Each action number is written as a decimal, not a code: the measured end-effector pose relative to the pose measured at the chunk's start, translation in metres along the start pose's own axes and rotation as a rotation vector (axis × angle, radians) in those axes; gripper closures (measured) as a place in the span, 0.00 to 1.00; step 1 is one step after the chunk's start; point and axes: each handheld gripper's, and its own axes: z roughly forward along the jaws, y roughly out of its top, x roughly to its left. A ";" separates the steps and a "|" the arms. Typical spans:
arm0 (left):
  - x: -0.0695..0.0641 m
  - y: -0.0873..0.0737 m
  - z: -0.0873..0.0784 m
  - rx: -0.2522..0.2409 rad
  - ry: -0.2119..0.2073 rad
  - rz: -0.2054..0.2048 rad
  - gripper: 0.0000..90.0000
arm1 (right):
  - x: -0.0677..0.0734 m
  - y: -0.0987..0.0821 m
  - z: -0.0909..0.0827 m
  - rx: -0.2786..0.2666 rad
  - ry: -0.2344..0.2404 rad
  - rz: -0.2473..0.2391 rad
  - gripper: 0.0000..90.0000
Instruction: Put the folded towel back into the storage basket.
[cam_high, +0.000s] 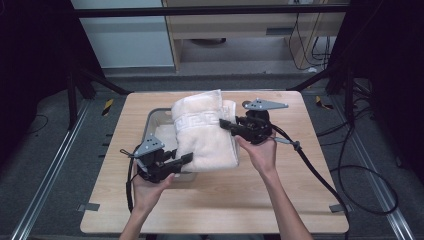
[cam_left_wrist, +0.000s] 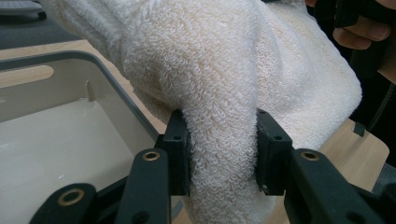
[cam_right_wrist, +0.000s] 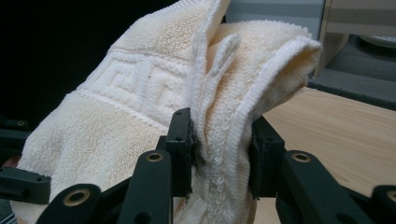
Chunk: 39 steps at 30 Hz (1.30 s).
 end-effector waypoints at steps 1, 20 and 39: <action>0.001 0.000 -0.001 0.001 0.003 0.002 0.69 | 0.001 0.000 0.002 -0.004 0.004 0.002 0.74; 0.029 0.001 -0.019 -0.003 0.045 -0.030 0.69 | 0.017 0.016 0.036 0.006 0.019 -0.022 0.74; 0.058 -0.003 -0.031 0.000 0.115 -0.051 0.69 | 0.030 0.023 0.076 0.014 0.029 -0.030 0.74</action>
